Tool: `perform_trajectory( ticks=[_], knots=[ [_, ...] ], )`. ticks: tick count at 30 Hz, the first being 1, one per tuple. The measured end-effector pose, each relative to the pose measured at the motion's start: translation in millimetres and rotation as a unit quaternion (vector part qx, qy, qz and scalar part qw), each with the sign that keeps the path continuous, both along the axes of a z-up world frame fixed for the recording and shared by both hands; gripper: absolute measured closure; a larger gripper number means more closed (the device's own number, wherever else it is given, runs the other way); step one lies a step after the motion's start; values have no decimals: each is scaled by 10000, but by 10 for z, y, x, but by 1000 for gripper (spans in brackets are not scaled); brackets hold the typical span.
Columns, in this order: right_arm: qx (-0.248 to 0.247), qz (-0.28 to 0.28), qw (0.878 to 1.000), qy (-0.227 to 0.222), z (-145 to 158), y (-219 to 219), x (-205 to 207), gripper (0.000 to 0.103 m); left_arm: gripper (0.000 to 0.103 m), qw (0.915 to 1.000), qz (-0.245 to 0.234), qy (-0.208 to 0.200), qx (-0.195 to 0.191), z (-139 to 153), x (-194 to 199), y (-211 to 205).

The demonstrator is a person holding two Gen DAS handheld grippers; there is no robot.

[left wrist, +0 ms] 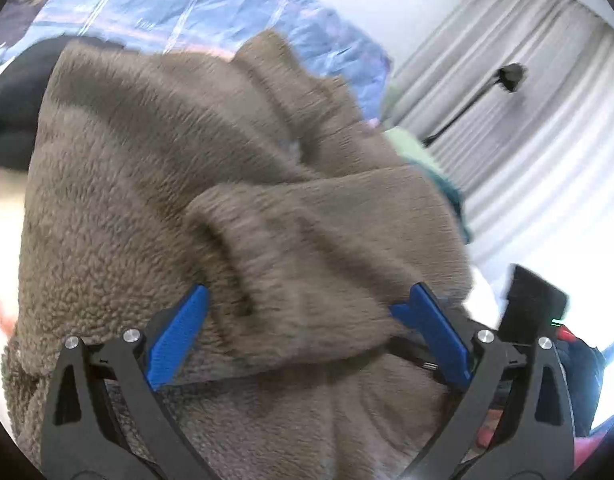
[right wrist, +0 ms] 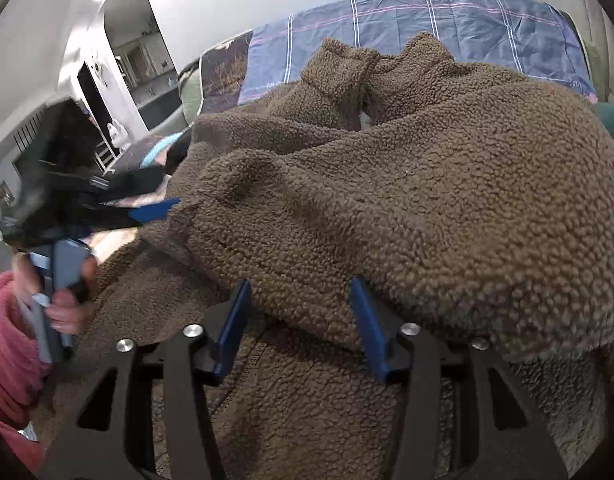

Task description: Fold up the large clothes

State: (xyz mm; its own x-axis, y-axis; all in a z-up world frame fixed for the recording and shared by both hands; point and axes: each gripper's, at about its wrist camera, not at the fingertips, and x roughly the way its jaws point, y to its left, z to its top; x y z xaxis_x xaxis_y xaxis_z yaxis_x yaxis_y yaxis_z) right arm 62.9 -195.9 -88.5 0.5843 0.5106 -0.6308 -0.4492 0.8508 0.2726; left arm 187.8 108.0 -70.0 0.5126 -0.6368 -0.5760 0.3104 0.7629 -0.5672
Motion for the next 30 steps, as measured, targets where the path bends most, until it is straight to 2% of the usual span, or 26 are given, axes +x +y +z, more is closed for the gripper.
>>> perform_trajectory(
  ticks=[3,5,6,7,9,10,11,12,13,14,16,17,18,19,20,22,23,26,27,28,29,30],
  knots=[
    [-1,12,10000,-74,12,-18,43,45,4,9991,114,282,304,-134,120,-161],
    [75,34,9998,-178,-15,-51,-68,44,41,9992,51,68,399,-108,191,-218],
    [115,10,9996,-255,37,-42,-157,44,77,9988,52,-5,487,-42,203,-252],
    [186,-32,9990,-403,75,-84,-205,44,77,9989,5,-76,466,59,222,-251],
    [374,-366,9942,-935,229,-257,-311,38,77,9962,186,-727,435,473,162,-135],
    [383,-704,9903,-1136,297,-356,-346,36,77,9928,312,-1053,480,654,117,-55],
    [356,-975,9872,-1208,335,-427,-357,33,76,9880,490,-1338,590,819,105,50],
    [286,-1211,9854,-1162,355,-483,-341,29,73,9850,607,-1441,736,874,112,110],
    [127,-1515,9842,-911,355,-547,-298,29,68,9811,737,-1489,991,880,133,166],
    [76,-1650,9837,-704,339,-591,-278,29,64,9756,891,-1437,1403,789,169,217],
    [65,-1814,9833,-108,273,-690,-237,29,42,9715,988,-1099,1855,507,236,273],
    [43,-1851,9827,110,227,-709,-201,29,39,9696,1023,-764,2088,282,278,310],
    [6,-1911,9811,307,210,-743,-196,29,35,9687,1051,-524,2187,136,299,348],
    [-35,-1979,9794,410,206,-769,-193,29,32,9708,1062,-390,2116,43,286,396],
    [-102,-2069,9777,348,240,-802,-203,29,31,9744,1119,-406,1909,43,238,454],
    [-317,-2192,9751,84,346,-813,-239,29,31,9733,1305,-527,1811,180,165,490],
    [-460,-2237,9735,-122,433,-787,-238,30,31,9720,1357,-735,1772,307,118,468],
    [-377,-2073,9766,-434,546,-695,-178,30,30,9719,1082,-1312,1630,653,3,213],
    [-376,-2043,9769,-505,554,-643,-143,30,25,9708,964,-1423,1675,684,8,81],
    [-435,-2037,9768,-494,516,-582,-92,30,21,9674,764,-1520,1876,662,12,-116],
    [-615,-2080,9756,-338,408,-547,7,30,19,9633,654,-1549,2092,569,37,-262],
    [-876,-2163,9724,-86,264,-512,138,30,16,9558,531,-1490,2479,392,95,-452]
  ],
)
